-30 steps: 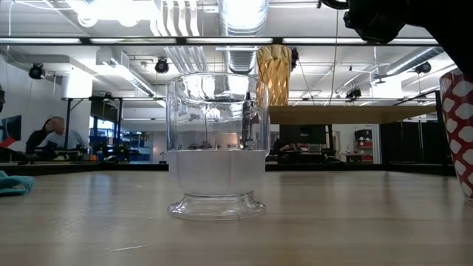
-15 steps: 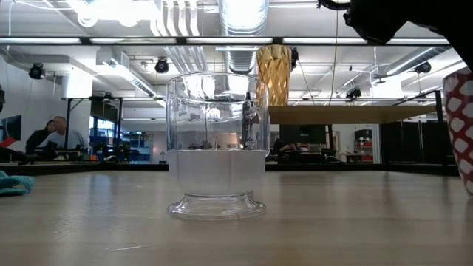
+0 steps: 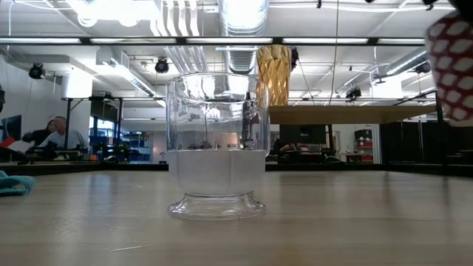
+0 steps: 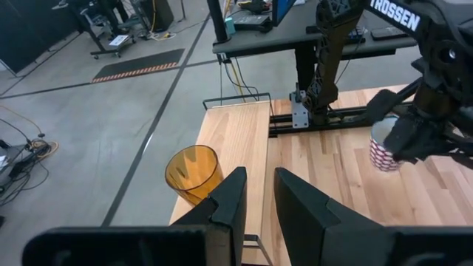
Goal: Stack small to large cups/mugs on shelf
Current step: Put the red patterned mug on the shelf
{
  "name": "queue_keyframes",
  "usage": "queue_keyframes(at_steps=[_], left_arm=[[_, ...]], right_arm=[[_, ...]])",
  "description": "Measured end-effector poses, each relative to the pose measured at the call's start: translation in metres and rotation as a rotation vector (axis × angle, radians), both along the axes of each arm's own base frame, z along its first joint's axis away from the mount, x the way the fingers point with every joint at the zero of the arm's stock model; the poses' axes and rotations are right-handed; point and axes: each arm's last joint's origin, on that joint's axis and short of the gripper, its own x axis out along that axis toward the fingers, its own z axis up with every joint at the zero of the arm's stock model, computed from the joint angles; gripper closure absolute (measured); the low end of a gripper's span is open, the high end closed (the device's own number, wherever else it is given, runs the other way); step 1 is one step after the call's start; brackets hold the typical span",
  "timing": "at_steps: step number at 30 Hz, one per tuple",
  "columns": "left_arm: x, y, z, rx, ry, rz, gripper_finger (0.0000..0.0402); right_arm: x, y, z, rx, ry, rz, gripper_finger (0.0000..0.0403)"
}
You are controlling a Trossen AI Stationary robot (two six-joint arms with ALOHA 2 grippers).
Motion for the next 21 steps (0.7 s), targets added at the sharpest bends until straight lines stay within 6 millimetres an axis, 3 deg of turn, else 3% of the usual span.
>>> queue_keyframes(at_steps=[11, 21], left_arm=[[0.000, 0.000, 0.000, -0.001, 0.000, 0.002, 0.0344], [0.000, 0.000, 0.000, -0.005, -0.001, 0.006, 0.0344]], right_arm=[[0.012, -0.037, 0.028, -0.080, -0.182, 0.083, 0.0390], [-0.017, -0.086, 0.069, -0.153, -0.347, 0.036, 0.0390]])
